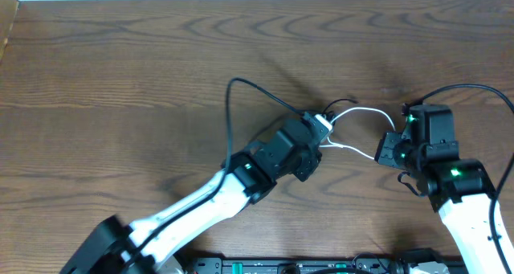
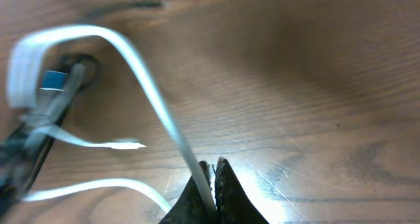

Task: Untangle cables
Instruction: 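Pull the grippers apart, stretching the white cable between them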

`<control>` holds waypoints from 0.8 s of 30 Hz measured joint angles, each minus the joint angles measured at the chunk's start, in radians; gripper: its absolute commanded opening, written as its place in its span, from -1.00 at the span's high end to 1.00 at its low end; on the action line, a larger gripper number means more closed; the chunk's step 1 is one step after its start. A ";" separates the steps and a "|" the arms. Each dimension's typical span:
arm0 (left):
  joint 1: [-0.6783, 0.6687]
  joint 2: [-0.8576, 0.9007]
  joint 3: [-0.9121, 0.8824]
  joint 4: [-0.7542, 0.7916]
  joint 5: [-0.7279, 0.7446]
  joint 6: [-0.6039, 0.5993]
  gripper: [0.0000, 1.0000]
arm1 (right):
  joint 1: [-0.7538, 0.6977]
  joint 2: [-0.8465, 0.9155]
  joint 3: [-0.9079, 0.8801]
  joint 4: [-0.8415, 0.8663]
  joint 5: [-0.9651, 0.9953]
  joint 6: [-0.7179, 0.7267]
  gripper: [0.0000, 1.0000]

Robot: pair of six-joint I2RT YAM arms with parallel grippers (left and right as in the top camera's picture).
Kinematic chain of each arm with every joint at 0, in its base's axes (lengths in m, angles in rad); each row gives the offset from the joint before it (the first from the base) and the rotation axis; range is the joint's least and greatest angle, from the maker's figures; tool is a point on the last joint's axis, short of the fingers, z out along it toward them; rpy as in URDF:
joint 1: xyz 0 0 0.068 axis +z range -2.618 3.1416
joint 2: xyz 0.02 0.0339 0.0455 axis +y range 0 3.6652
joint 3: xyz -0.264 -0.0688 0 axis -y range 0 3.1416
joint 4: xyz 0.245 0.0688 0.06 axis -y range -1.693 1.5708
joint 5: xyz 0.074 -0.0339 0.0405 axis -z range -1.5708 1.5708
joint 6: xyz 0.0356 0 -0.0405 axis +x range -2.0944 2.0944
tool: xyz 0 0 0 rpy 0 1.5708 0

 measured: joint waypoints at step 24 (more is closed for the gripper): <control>0.227 -0.351 0.000 -0.127 -0.006 -0.036 0.85 | -0.039 0.499 -0.001 0.124 0.108 0.107 0.98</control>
